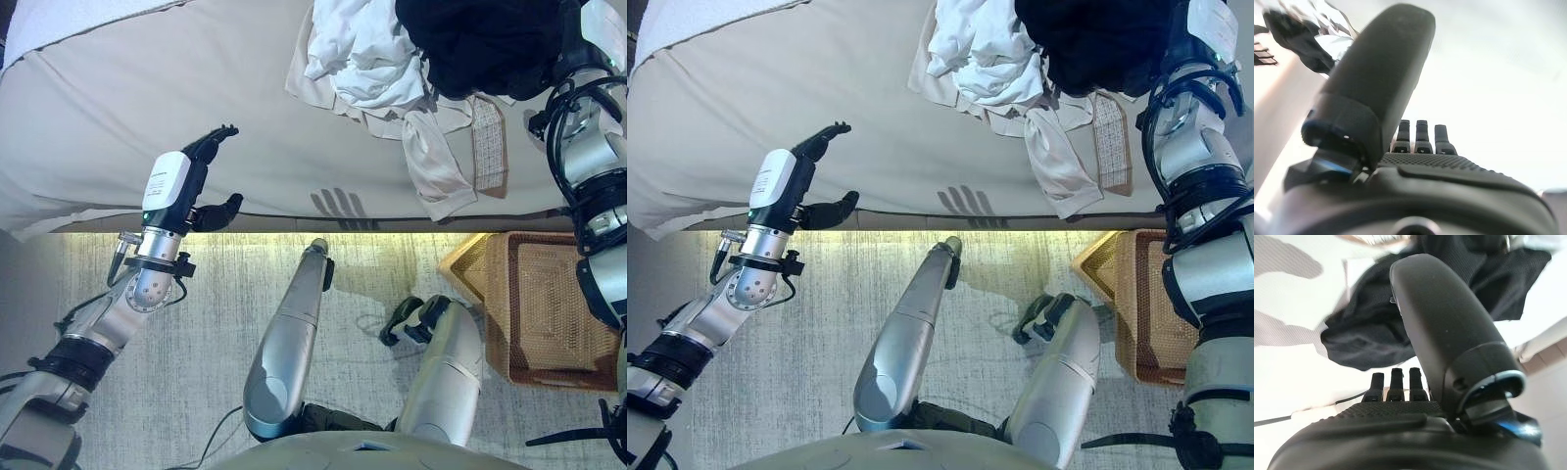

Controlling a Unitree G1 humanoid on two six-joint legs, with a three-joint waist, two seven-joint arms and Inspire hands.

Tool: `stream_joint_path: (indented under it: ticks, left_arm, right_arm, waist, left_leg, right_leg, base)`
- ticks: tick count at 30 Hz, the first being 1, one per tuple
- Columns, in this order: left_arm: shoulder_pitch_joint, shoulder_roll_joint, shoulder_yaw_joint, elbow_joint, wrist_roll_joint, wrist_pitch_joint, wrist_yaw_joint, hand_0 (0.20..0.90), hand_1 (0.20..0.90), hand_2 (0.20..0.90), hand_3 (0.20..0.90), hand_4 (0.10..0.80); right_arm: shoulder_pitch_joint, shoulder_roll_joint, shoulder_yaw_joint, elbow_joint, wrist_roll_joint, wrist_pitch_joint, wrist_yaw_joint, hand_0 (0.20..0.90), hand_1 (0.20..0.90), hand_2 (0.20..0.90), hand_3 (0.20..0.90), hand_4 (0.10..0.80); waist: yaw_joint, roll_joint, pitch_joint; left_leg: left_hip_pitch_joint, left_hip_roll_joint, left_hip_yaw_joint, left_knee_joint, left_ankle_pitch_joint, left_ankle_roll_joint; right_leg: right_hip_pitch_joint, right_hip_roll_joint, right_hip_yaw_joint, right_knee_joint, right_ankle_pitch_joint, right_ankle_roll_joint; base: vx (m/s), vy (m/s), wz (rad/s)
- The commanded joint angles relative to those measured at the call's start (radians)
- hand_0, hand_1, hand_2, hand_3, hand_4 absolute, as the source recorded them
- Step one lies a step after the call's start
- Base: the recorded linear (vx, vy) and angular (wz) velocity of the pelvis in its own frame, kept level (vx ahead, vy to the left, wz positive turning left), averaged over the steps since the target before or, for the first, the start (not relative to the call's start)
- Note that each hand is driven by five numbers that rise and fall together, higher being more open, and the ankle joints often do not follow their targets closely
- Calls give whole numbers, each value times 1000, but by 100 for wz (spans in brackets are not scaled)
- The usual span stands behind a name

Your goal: Pick up the clothes from the bed and place them into the basket

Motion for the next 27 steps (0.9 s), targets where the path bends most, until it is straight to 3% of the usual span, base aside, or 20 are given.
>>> stream_joint_path:
  ticks: [1, 3, 12, 22, 23, 24, 26, 27]
  left_arm:
    - [-14, 69, 153, -108, 38, -62, 138, 900, 900, 900, 900, 800]
    - [-37, 88, 162, -138, 36, -82, 152, 900, 900, 900, 900, 800]
    - [-141, 106, 134, -268, -201, -210, -94, 900, 900, 900, 900, 800]
    - [-109, 92, 130, -337, -284, -257, -214, 900, 900, 900, 900, 800]
    - [-96, 95, 130, -349, -284, -265, -221, 900, 900, 900, 900, 800]
    - [-91, 97, 128, -352, -282, -272, -221, 900, 900, 900, 900, 800]
    - [-83, 98, 127, -358, -271, -278, -212, 900, 900, 900, 900, 800]
    - [-79, 100, 127, -361, -270, -279, -207, 900, 900, 900, 900, 800]
  right_arm:
    - [-176, -60, 67, -43, 28, -15, -32, 900, 900, 900, 900, 800]
    - [-187, -61, 73, -41, 41, -6, -28, 900, 900, 900, 900, 800]
    - [-276, -50, 97, 79, 166, -28, 52, 900, 900, 900, 900, 800]
    - [-339, -54, 127, 125, 212, -29, 65, 900, 900, 900, 900, 800]
    - [-353, -54, 129, 136, 227, -25, 62, 728, 728, 728, 700, 600]
    - [-358, -54, 132, 142, 230, -25, 65, 641, 641, 641, 598, 498]
    - [-368, -52, 138, 154, 227, -24, 67, 300, 300, 300, 200, 100]
    - [-373, -53, 144, 164, 226, -28, 71, 300, 300, 300, 200, 100]
  waist:
    - [27, -12, -51]
    - [29, -16, -49]
    - [49, -13, -47]
    - [67, -12, -39]
    - [71, -10, -39]
    - [72, -9, -39]
    - [73, -7, -39]
    - [74, -6, -39]
  left_leg:
    - [1, -56, 113, 141, -154, 125]
    - [-17, -57, 110, 155, -155, 126]
    - [-102, -62, 107, 225, -151, 122]
    - [-156, -60, 107, 256, -144, 115]
    - [-161, -57, 108, 254, -138, 114]
    - [-164, -56, 108, 253, -136, 113]
    - [-167, -54, 106, 252, -132, 111]
    - [-168, -54, 106, 252, -130, 110]
  right_leg:
    - [-38, 96, -33, -5, 84, -47]
    - [-55, 94, -34, 11, 82, -46]
    - [-122, 74, -37, 80, 79, -38]
    - [-170, 57, -56, 124, 82, -18]
    - [-176, 55, -59, 127, 85, -13]
    - [-178, 55, -60, 128, 86, -11]
    - [-182, 54, -62, 129, 89, -8]
    - [-183, 54, -62, 131, 90, -6]
  base:
    - [20, -60, 7]
    - [22, -81, 5]
    - [30, -58, 10]
    - [27, -37, 6]
    - [6, -39, 6]
    - [7, -43, 6]
    - [0, -19, 7]
    - [-5, -14, 6]
